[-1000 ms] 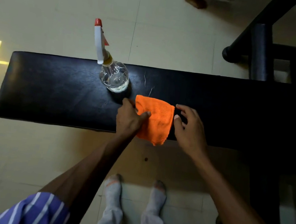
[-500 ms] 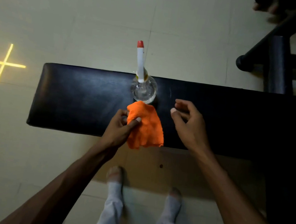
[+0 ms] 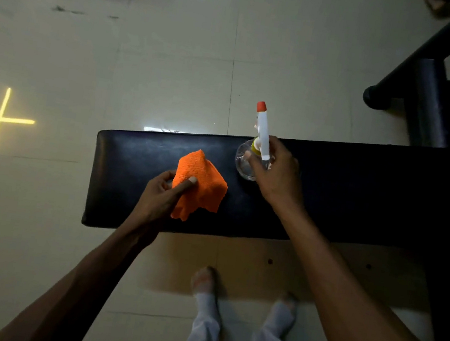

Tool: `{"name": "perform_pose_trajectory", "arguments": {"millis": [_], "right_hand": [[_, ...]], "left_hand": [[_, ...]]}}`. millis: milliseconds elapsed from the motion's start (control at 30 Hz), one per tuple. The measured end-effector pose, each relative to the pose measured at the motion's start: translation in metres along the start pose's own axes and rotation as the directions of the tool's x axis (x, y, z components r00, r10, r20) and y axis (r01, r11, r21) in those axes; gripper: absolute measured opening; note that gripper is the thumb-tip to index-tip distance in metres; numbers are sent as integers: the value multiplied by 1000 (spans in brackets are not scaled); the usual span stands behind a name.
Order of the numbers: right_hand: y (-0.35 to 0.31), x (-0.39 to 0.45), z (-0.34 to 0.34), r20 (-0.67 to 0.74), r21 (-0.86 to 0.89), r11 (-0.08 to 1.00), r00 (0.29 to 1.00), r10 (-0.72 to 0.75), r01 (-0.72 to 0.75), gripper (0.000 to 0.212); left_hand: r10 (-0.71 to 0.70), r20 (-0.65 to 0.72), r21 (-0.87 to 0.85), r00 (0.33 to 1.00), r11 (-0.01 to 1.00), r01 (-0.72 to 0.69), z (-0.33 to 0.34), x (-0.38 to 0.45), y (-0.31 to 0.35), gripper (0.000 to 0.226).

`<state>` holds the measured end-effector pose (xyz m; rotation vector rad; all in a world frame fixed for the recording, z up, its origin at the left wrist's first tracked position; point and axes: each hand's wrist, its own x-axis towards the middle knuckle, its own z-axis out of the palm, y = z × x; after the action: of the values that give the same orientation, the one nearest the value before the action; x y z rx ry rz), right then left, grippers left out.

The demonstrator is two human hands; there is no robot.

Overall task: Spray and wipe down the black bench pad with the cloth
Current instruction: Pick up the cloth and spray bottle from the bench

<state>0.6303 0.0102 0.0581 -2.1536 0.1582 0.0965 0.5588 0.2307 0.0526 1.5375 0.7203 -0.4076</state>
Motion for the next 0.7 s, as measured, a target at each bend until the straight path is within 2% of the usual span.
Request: {"name": "perform_pose_trajectory", "arguments": {"millis": [133,300,533,700], "right_hand": [[-2,-6,-5,-49,5,999,998,38,-38,19],[-3,-22,-28,-135,80,992,985,106,-96,34],[-11,-68,-66,-263,153,977,947,185,-148,41],[-16,-119,-74,-395,205,955,875,280,-213,44]], "left_hand": [[15,13,16,1000,1000,-16,1,-3,10,19],[86,49,86,995,992,-90,21,-9,25,17],[151,189,191,970,964,-187,43,-26,45,26],[121,331,259,936,942,-213,49,-34,48,30]]}}
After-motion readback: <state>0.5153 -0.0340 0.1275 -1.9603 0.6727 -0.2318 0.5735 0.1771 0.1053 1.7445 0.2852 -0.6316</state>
